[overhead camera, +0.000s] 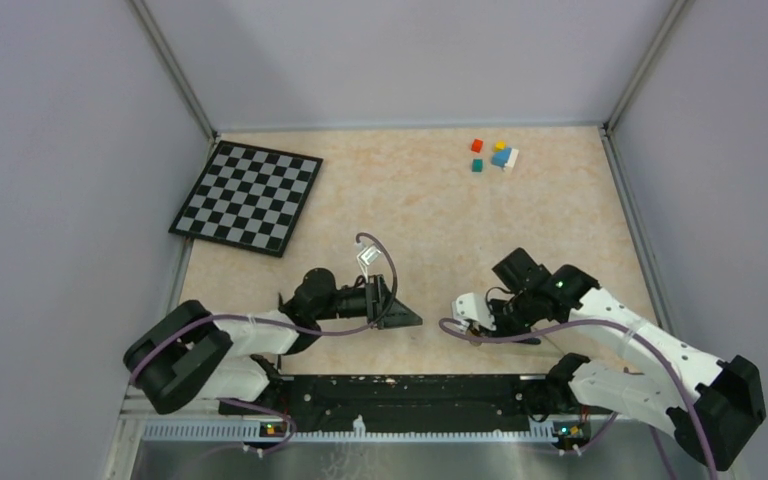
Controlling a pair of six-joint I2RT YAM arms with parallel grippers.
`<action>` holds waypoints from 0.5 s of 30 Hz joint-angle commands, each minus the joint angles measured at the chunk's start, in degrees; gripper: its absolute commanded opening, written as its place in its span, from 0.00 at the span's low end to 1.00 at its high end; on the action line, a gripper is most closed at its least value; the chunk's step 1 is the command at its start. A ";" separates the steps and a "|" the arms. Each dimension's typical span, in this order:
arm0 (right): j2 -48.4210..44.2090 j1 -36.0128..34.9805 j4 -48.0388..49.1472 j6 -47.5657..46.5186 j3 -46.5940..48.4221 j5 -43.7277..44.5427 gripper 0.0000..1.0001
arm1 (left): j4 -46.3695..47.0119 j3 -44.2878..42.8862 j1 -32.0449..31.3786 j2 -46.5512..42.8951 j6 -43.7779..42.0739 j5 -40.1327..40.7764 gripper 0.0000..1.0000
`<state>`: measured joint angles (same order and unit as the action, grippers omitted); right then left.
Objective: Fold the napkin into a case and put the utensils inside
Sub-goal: Insert the spoon into the folded napkin.
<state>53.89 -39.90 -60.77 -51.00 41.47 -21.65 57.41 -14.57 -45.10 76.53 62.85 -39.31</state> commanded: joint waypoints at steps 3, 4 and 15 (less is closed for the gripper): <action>2.49 0.19 7.05 -1.06 -2.56 1.86 0.00 | -9.96 -1.26 -0.22 -9.92 -7.17 1.43 0.57; 3.13 0.17 7.04 -1.43 -2.80 2.44 0.00 | -10.90 -1.37 -0.18 -10.88 -7.54 1.31 0.57; 4.73 0.17 6.46 -3.10 -5.35 10.93 0.00 | -12.17 -0.59 -0.17 -14.52 -7.85 0.00 0.58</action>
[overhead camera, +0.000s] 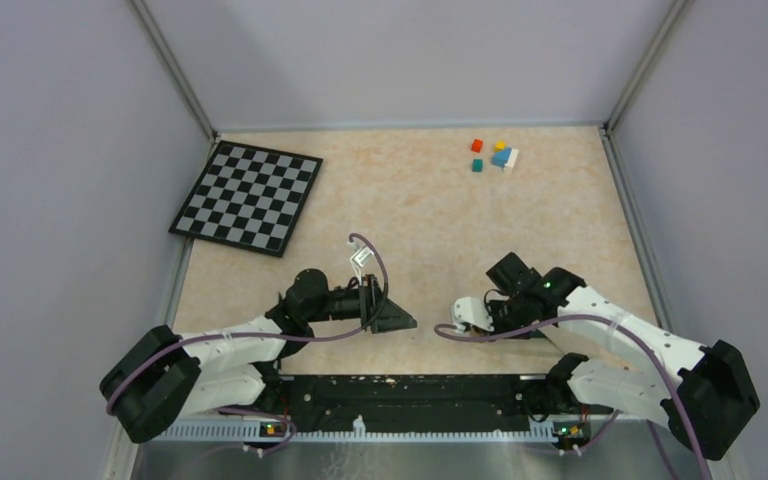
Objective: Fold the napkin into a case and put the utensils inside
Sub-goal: Insert the spoon into the folded napkin.
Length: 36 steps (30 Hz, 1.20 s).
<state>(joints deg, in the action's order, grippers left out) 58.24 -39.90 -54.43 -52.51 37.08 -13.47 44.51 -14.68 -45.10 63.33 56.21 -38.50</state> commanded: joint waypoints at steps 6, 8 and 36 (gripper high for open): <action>-0.09 0.42 0.20 -0.57 -1.73 5.30 0.00 | 0.82 0.08 -0.21 -2.46 -1.02 -0.86 0.57; -0.03 0.68 0.10 -0.62 -1.93 6.88 0.00 | 0.84 0.28 -0.17 -2.81 -0.86 -1.04 0.58; 1.05 4.21 1.04 -1.60 -4.12 16.19 0.00 | 1.37 2.70 -0.24 -7.67 0.83 -0.90 0.57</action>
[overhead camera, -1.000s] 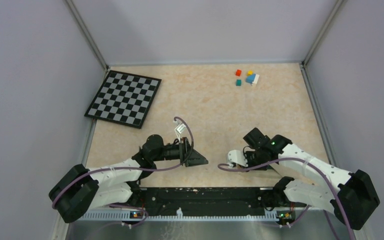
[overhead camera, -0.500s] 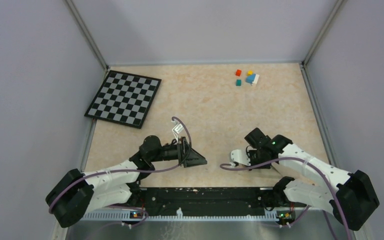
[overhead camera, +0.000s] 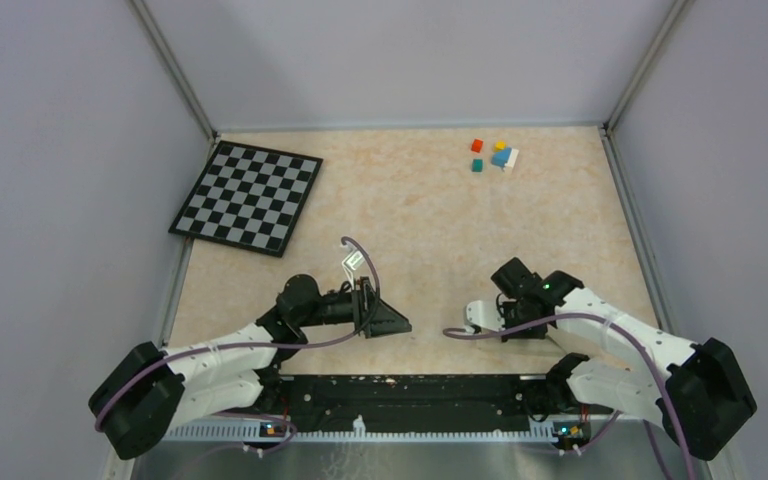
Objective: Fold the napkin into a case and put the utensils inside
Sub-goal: Insert the spoon into the folded napkin.
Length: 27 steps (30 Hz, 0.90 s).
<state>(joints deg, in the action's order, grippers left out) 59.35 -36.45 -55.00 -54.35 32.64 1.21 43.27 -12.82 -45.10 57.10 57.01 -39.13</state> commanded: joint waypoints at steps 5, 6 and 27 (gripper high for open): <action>0.74 0.81 4.08 2.01 1.33 0.91 0.00 | 2.98 1.00 -0.17 -1.09 0.27 -0.15 0.58; 0.90 0.87 4.49 2.16 1.58 0.85 0.00 | 3.17 1.15 -0.16 -0.99 0.35 -0.15 0.57; -5.98 0.61 2.64 4.84 3.82 -2.27 0.49 | -8.66 0.19 -0.11 -6.52 -0.38 2.46 0.71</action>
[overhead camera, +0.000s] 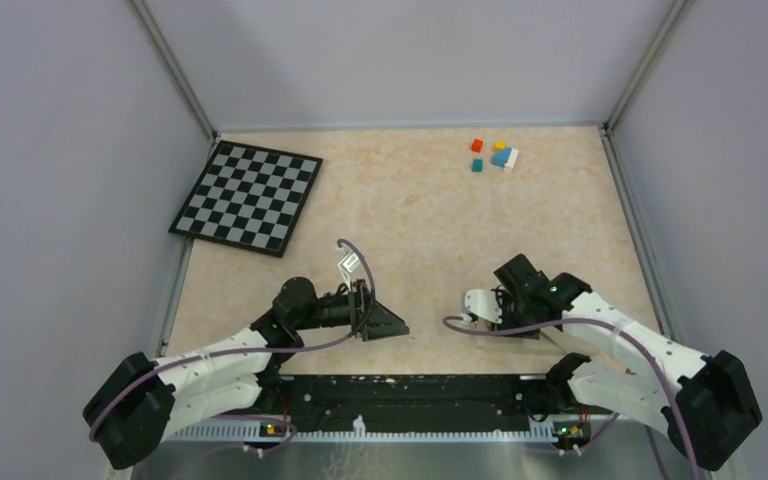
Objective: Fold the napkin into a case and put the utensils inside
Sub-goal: Insert the spoon into the folded napkin, then move the knife to the center of the board.
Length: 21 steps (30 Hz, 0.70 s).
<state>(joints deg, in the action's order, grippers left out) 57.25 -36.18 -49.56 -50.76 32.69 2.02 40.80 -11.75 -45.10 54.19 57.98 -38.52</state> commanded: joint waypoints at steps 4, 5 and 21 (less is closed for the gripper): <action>-6.96 -1.33 -6.39 5.60 10.89 -7.11 0.52 | -21.88 -4.10 -0.10 -8.55 -2.14 6.88 0.81; -7.38 -1.90 -6.50 7.35 12.94 -7.79 0.52 | -28.47 -5.80 -0.04 -9.83 -2.38 9.22 0.83; -3.02 -7.01 8.83 53.84 29.53 -14.25 0.85 | -108.26 -42.29 21.18 5.42 -11.38 51.47 0.98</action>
<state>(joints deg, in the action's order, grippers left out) 56.64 -42.57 -47.29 -11.97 61.28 -11.73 -51.29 -52.25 -33.71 57.04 51.62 3.51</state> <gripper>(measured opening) 0.849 0.982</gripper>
